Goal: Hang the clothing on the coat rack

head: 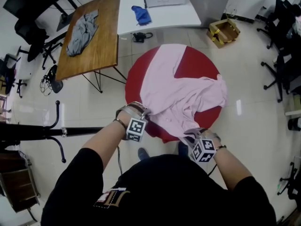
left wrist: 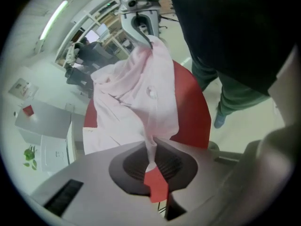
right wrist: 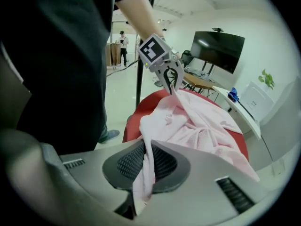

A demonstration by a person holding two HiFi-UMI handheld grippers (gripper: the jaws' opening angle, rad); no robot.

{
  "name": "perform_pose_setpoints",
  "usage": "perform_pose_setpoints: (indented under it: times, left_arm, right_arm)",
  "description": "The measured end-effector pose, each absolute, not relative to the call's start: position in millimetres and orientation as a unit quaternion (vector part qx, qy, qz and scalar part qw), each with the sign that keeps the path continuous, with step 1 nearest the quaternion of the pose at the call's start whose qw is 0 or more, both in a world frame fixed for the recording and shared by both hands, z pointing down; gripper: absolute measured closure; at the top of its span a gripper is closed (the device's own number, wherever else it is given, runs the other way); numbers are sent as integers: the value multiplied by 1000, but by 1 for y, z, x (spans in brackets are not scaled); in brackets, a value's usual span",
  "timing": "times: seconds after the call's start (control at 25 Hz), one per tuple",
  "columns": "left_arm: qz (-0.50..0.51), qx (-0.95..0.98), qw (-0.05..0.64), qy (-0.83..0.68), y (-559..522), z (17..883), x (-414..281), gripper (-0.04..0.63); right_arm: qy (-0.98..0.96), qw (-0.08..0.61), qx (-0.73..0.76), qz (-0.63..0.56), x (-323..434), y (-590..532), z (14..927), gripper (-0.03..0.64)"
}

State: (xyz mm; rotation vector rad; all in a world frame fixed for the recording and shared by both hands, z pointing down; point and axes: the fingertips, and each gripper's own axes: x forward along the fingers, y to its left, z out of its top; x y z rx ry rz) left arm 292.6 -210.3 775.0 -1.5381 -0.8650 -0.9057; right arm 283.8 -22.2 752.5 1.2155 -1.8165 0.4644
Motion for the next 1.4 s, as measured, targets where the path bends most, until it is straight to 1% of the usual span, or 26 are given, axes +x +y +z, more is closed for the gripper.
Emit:
perform_pose_setpoints:
  times: [0.12,0.24,0.44,0.64,0.92,1.08,1.2,1.4]
  left_arm:
    - [-369,-711,495,-336,-210,739,299,591]
    - [-351,-770,445,-293,-218,701,300,591]
    - [-303,-859,337,-238,-219,629,302,591]
    - [-252,-902,277,-215,-206,564,312,591]
    - [-190,-939,218,-189,-199,473,312,591]
    - [-152,-953,200,-169,-202,417,304,592]
    - [-120,-958,203,-160,-202,373,297,592]
    - [-66,-956,236,-160,-195,304,266,592]
  right_arm:
    - [-736,374,535,182,294,-32,711,596]
    - [-730,327,577,167,311,-34,672,597]
    - [-718,246,638,126,341,-42,605,597]
    - [-707,165,682,86,369,-54,523,597]
    - [-701,85,708,17,391,-53,420,598]
    - [-702,44,711,-4,393,-43,369,598]
    - [-707,7,707,-32,389,-36,325,598]
    - [-720,-31,690,-72,368,-22,256,598]
